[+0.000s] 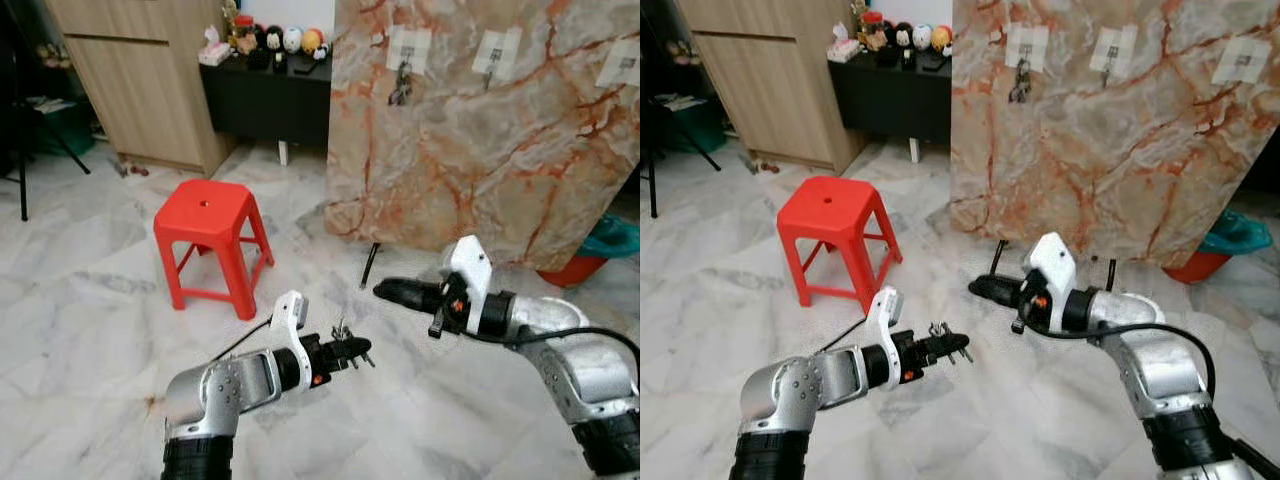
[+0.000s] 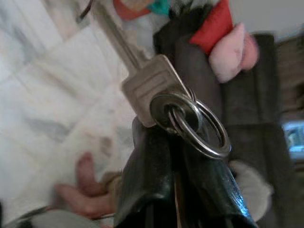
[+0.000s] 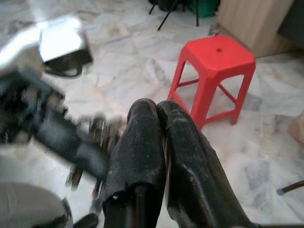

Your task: Hang keys on a hook

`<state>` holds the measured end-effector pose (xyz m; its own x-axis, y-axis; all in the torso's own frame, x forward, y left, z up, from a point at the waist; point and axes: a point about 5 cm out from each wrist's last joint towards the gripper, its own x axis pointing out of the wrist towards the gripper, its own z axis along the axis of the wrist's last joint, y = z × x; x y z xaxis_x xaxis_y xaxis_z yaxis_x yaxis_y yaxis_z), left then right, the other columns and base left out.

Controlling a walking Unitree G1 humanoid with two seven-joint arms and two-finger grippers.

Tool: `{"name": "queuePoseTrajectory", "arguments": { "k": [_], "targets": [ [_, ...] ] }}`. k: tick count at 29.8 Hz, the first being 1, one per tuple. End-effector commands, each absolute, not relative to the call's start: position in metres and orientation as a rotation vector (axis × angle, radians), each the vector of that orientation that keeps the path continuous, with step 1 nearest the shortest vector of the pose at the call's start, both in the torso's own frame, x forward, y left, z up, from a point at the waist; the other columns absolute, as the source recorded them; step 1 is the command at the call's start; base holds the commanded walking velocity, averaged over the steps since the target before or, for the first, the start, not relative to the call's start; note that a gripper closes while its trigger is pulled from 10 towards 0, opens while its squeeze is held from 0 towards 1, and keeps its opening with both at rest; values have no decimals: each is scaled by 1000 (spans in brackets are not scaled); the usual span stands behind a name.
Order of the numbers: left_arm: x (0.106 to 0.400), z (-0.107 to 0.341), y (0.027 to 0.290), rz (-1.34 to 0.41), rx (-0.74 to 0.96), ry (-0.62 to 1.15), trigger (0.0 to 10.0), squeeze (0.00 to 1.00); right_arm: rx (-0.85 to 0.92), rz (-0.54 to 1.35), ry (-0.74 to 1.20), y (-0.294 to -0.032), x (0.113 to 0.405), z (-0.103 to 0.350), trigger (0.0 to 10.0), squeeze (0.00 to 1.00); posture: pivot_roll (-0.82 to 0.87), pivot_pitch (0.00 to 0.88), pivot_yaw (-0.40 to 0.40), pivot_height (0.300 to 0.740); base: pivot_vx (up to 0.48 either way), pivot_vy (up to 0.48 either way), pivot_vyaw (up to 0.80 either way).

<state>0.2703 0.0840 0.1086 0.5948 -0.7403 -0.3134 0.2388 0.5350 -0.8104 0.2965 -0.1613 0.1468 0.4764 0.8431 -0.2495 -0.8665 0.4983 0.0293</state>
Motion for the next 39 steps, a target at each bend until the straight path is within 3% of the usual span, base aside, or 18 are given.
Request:
{"name": "queuePoseTrajectory", "arguments": {
  "k": [1, 5, 7, 13, 15, 16, 20, 32, 39],
  "targets": [
    [287, 135, 65, -505, -1129, 525, 10000, 0, -136, 1039, 229, -162, 297, 151, 10000, 0, -15, 0, -19, 740, 0, 0, 0],
    [293, 123, 74, -332, -1064, 554, 10000, 0, -134, 1029, 226, -161, 299, 152, 10000, 0, -16, 0, -19, 740, 0, 0, 0],
    [298, 107, 92, -164, -1094, 569, 10000, 0, -124, 1016, 228, -158, 299, 150, 10000, 0, -25, 0, -20, 740, 0, 0, 0],
    [302, 106, 118, -57, -1101, 572, 10000, 0, -109, 1001, 238, -157, 298, 146, 10000, 0, -14, 0, -20, 740, 0, 0, 0],
    [303, 114, 117, -166, -965, 571, 10000, 0, -106, 998, 238, -156, 298, 145, 10000, 0, -10, 0, -17, 740, 0, 0, 0],
    [300, 122, 111, -314, -755, 557, 10000, 0, -108, 998, 237, -155, 299, 145, 10000, 0, -10, 0, -17, 740, 0, 0, 0],
    [297, 124, 104, -425, -372, 501, 10000, 0, -104, 991, 230, -153, 300, 145, 10000, 0, -11, 0, -14, 740, 0, 0, 0],
    [297, 134, 93, -524, -97, 331, 10000, 0, -111, 902, 208, -162, 307, 146, 10000, 0, -16, 0, -16, 740, 0, 0, 0],
    [295, 140, 87, -592, -64, 295, 10000, 0, -339, 973, 140, -155, 303, 143, 10000, 0, -16, 0, -19, 740, 0, 0, 0]
  ]
}}
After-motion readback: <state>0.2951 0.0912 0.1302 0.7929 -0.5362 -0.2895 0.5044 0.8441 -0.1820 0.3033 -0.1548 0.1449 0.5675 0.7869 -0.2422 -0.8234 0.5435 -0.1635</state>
